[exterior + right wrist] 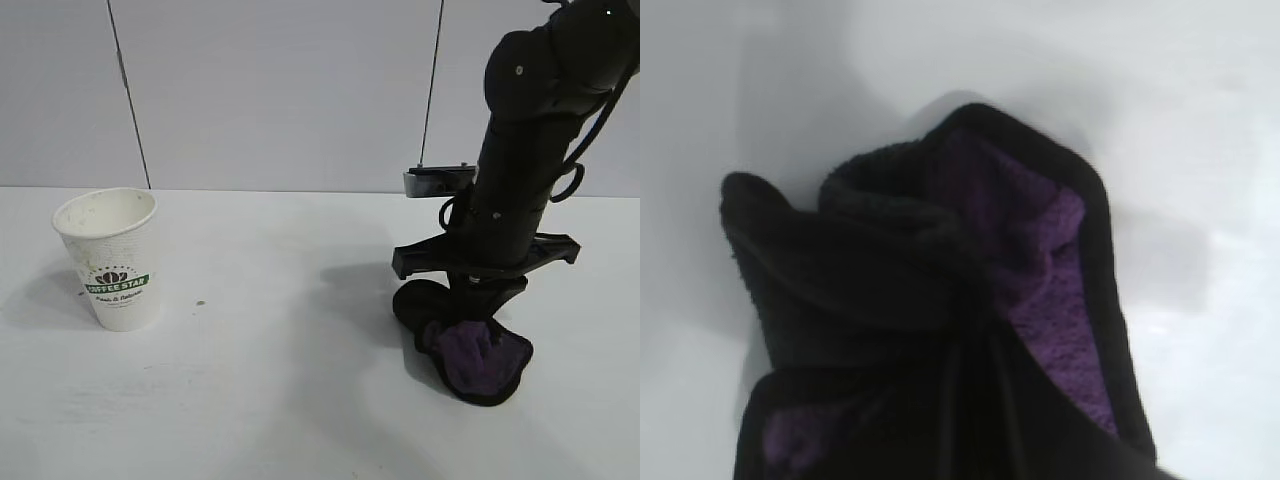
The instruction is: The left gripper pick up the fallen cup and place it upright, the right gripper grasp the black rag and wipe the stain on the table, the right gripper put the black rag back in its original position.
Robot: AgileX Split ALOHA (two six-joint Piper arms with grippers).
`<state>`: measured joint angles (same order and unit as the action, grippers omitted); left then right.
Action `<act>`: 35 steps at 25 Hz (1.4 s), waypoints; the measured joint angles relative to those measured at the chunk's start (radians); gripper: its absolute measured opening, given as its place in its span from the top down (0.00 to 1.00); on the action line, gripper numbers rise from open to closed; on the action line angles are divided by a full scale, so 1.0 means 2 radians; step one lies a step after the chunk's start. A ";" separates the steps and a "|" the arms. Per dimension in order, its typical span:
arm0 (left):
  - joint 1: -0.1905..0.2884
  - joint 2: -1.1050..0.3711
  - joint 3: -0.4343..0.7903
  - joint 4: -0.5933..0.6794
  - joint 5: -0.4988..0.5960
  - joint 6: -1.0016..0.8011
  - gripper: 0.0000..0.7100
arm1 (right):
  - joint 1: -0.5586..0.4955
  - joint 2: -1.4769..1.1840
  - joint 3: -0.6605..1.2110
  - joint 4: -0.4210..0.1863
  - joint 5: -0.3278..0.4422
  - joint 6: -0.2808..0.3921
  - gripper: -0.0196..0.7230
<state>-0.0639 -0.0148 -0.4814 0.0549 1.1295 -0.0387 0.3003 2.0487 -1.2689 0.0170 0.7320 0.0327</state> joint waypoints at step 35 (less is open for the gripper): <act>0.000 0.000 0.000 0.001 0.000 0.000 0.02 | -0.335 -0.369 -0.065 -0.196 0.148 0.095 0.38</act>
<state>-0.0639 -0.0148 -0.4814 0.0561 1.1295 -0.0387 -0.3688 1.3104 -1.3990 -0.3758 1.0290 0.2233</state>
